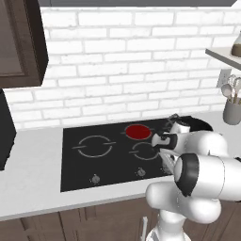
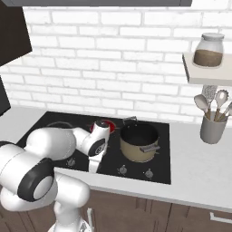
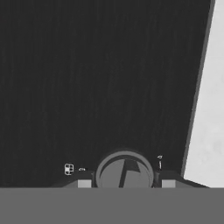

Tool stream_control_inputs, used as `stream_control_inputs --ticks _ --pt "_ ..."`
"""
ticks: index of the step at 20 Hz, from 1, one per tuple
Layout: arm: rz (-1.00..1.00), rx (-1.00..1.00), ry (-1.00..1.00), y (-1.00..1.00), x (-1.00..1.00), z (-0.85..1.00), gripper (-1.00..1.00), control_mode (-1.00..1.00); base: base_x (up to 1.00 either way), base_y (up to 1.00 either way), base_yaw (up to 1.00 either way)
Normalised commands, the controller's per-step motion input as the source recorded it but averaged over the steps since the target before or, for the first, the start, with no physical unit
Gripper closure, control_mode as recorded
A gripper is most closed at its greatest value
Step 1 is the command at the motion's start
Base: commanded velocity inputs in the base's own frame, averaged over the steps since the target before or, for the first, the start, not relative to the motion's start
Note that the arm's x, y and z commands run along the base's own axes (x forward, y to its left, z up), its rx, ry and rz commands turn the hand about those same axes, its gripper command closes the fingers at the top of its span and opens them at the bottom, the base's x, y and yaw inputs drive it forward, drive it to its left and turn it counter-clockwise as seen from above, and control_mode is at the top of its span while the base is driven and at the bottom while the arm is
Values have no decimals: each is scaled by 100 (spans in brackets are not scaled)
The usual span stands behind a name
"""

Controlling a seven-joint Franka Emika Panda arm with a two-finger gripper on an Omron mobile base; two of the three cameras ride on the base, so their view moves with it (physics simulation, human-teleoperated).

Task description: Turn off the rear center burner of the stove.

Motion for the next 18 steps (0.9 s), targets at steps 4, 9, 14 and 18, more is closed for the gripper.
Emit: stream_control_inputs --ticks 4,9,14,18 --pt "-55 1 21 0 0 0 100 -100 0 0 0" --pt "-62 2 29 0 7 0 100 -100 0 0 0" --pt "-68 4 36 0 16 0 100 -100 0 0 0" --pt "-71 5 37 0 15 0 100 -100 0 0 0"
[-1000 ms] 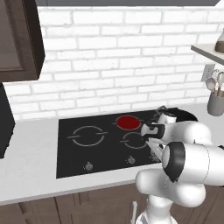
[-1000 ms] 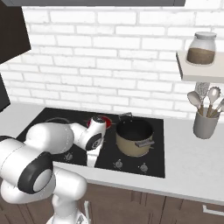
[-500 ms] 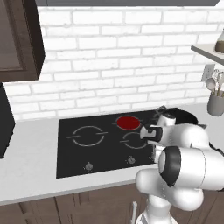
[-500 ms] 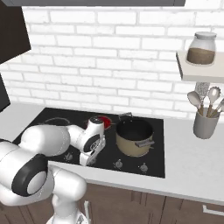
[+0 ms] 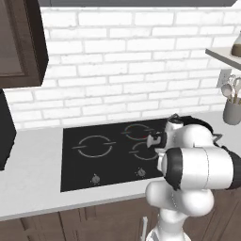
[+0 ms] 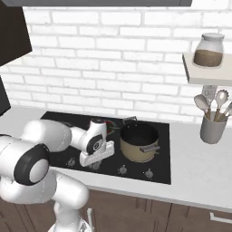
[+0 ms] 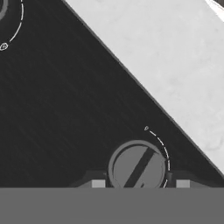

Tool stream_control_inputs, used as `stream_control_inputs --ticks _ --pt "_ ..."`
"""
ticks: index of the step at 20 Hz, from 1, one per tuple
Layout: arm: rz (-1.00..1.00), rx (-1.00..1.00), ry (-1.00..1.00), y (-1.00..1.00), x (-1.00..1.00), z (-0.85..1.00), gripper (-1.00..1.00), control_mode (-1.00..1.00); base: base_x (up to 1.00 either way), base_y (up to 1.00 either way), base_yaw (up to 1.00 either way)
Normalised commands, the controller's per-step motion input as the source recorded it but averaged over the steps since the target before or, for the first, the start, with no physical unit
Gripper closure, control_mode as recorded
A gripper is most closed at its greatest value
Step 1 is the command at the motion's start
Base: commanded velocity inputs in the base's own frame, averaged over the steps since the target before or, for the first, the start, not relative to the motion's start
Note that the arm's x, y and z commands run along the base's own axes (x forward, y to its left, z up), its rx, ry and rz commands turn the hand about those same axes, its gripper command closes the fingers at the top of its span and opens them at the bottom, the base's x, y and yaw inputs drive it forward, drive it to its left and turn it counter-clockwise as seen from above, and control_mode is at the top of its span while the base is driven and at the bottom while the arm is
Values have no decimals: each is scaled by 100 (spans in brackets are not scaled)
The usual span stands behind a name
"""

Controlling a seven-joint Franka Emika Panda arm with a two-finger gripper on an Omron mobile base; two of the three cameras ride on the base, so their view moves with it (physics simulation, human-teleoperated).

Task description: Turn off the rear center burner of the stove.

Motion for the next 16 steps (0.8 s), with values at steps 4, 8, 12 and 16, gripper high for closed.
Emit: stream_control_inputs --ticks 4,8,12,16 --pt "-73 6 29 -2 1 0 100 -100 0 0 0" --pt "-80 6 20 -12 0 0 100 -100 0 0 0" --pt "-73 4 13 -24 -4 -1 100 -100 0 0 0" --pt "-2 1 0 0 0 0 100 -100 0 0 0"
